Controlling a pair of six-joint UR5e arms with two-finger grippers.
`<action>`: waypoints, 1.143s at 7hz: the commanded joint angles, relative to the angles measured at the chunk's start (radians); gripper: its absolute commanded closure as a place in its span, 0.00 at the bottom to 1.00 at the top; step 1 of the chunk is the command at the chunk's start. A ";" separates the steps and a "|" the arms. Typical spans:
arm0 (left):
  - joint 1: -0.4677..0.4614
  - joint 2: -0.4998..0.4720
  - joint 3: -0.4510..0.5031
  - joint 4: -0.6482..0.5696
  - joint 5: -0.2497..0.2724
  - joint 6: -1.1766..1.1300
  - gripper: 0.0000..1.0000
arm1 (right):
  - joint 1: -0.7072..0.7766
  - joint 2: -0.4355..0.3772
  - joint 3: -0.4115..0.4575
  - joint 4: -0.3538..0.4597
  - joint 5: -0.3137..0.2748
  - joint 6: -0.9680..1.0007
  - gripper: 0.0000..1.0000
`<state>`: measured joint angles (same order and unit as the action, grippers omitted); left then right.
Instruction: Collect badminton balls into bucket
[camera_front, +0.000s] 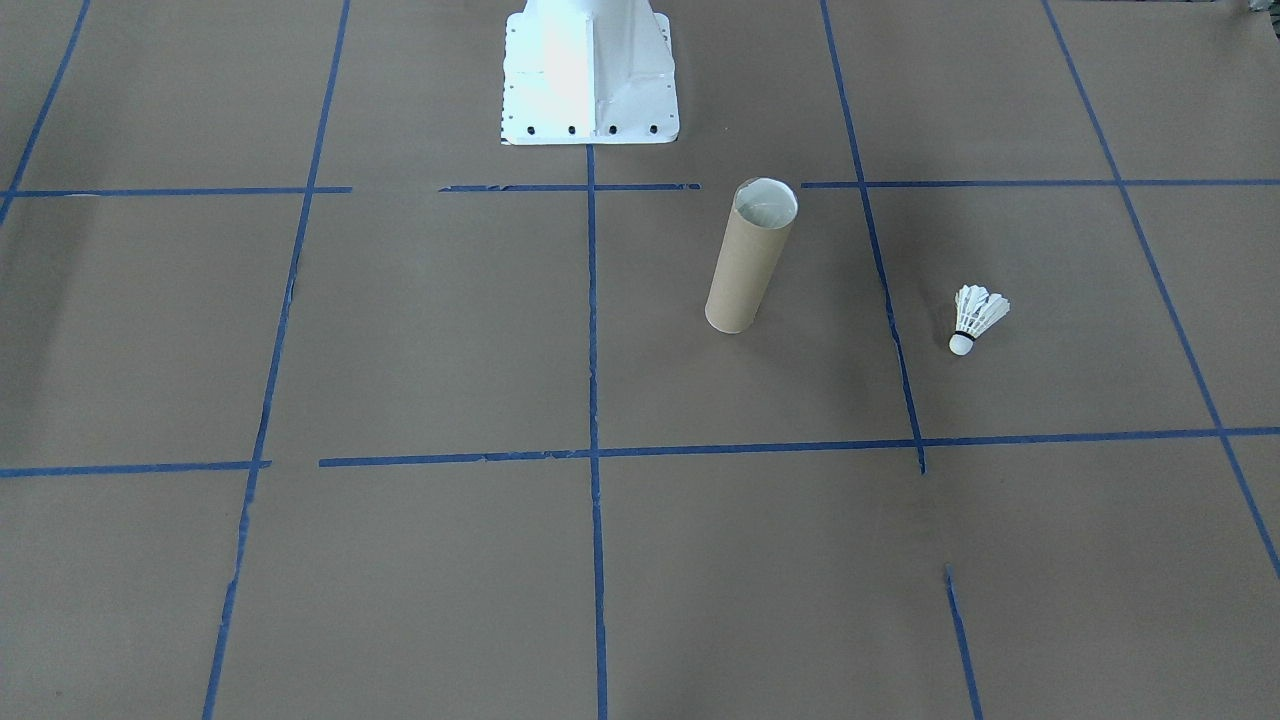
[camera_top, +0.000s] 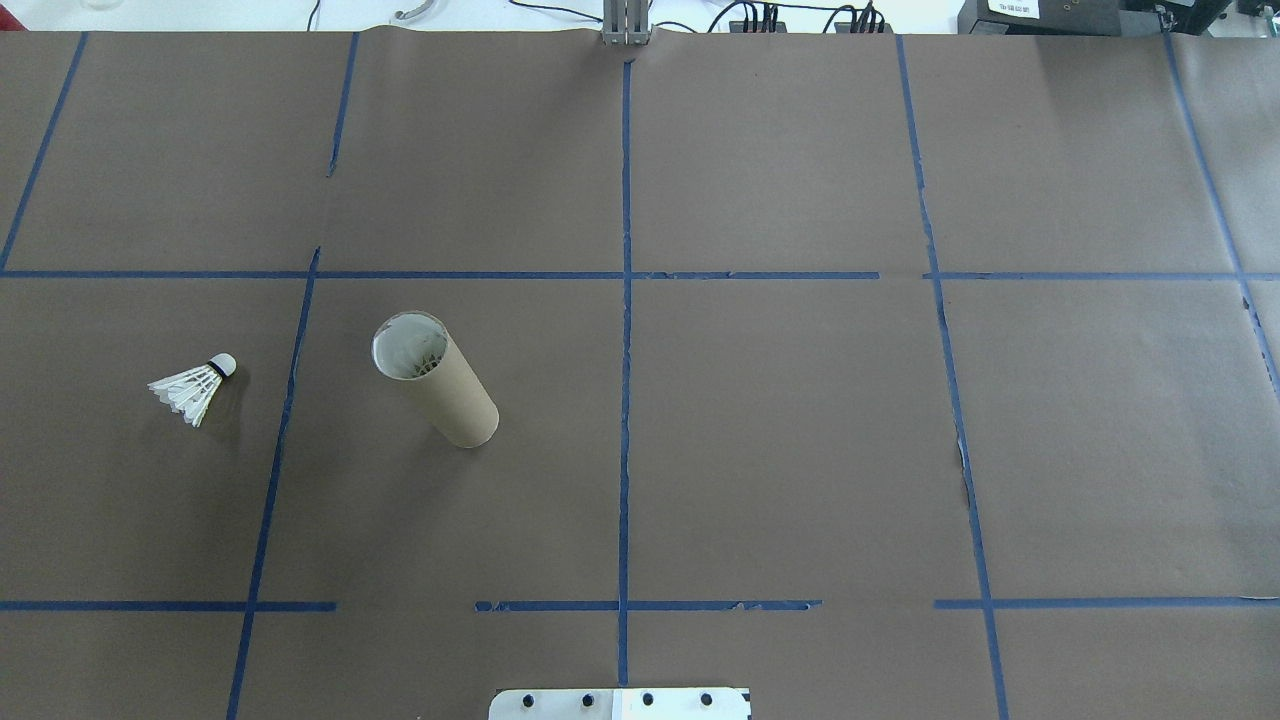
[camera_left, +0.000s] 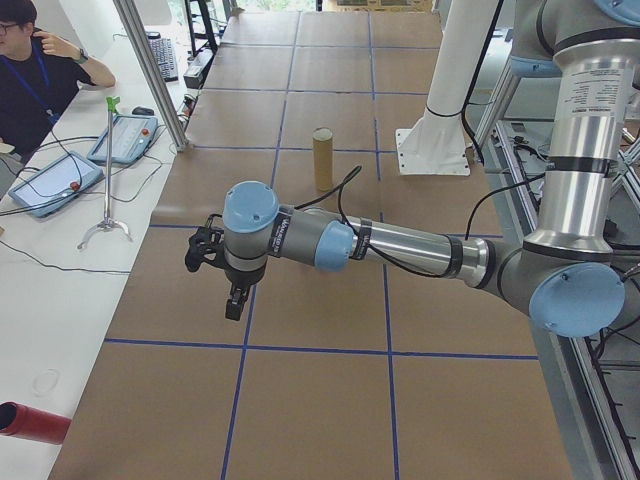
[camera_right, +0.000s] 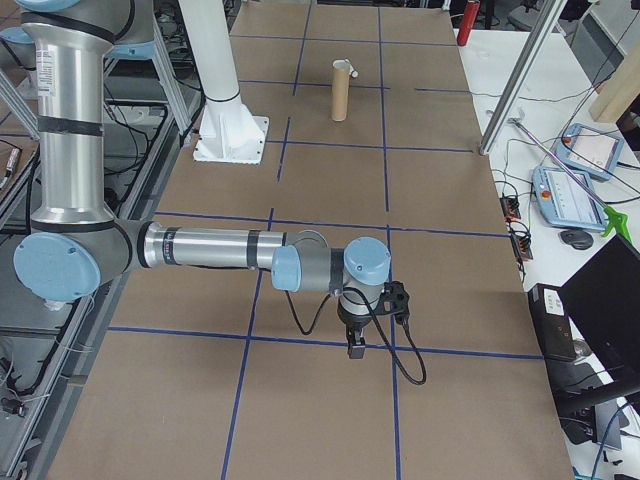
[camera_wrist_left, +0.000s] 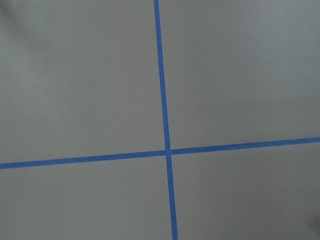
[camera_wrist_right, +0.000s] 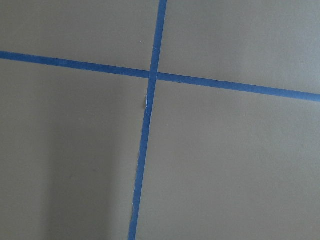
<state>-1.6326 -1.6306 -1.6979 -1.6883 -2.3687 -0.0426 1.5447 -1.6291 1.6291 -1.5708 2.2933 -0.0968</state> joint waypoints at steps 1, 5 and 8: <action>0.064 0.005 0.003 -0.133 0.002 -0.075 0.00 | 0.000 0.000 0.000 0.000 0.000 0.000 0.00; 0.301 0.127 0.015 -0.571 0.014 -0.660 0.00 | 0.000 0.000 0.000 0.000 0.000 0.000 0.00; 0.503 0.247 0.078 -1.120 0.155 -1.310 0.00 | 0.000 0.000 0.000 0.000 0.000 -0.001 0.00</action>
<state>-1.2100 -1.4190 -1.6533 -2.5922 -2.2662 -1.0831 1.5447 -1.6291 1.6291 -1.5708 2.2933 -0.0969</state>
